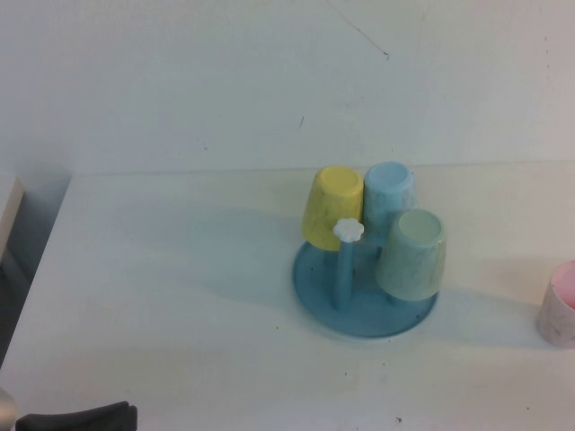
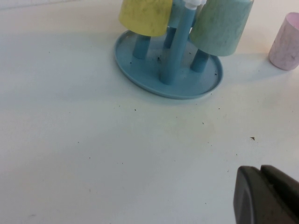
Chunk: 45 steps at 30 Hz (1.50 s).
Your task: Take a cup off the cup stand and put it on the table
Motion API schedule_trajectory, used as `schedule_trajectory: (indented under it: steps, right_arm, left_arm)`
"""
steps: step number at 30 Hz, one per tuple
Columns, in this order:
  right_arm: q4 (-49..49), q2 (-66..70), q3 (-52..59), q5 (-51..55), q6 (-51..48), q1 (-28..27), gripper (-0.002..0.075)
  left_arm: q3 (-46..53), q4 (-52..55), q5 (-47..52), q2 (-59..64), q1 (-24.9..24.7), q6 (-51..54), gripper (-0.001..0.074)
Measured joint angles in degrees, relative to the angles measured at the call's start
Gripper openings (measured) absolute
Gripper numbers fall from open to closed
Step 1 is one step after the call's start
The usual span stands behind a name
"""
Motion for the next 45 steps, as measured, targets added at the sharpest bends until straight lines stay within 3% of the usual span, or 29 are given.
schedule_trajectory:
  steps: [8, 13, 16, 21, 24, 28, 34, 45]
  right_arm:
    - [0.0, 0.0, 0.0, 0.0, 0.0, 0.0, -0.0001]
    - [0.0, 0.0, 0.0, 0.0, 0.0, 0.0, -0.0001]
    - [0.0, 0.0, 0.0, 0.0, 0.0, 0.0, -0.0001]
    - [0.0, 0.0, 0.0, 0.0, 0.0, 0.0, -0.0001]
    - [0.0, 0.0, 0.0, 0.0, 0.0, 0.0, -0.0001]
    - [0.0, 0.0, 0.0, 0.0, 0.0, 0.0, -0.0001]
    - [0.0, 0.0, 0.0, 0.0, 0.0, 0.0, -0.0001]
    - [0.0, 0.0, 0.0, 0.0, 0.0, 0.0, -0.0001]
  left_arm:
    - [0.0, 0.5, -0.4, 0.0, 0.0, 0.0, -0.0002]
    - [1.2, 3.1, -6.5, -2.0, 0.0, -1.8, -0.0002]
    - [3.4, 8.3, -11.7, -4.7, 0.0, -12.7, -0.0002]
    - [10.9, 28.8, -21.5, -10.9, 0.0, -43.7, -0.0002]
    - [16.0, 40.8, -27.5, -15.5, 0.0, -51.1, -0.0002]
    - [18.0, 53.5, -30.1, -21.2, 0.0, -53.9, -0.0002]
    - [18.3, 64.2, -22.1, -26.9, 2.1, -60.7, -0.0002]
    - [18.2, 58.6, -19.4, -27.0, 1.6, -54.5, -0.0002]
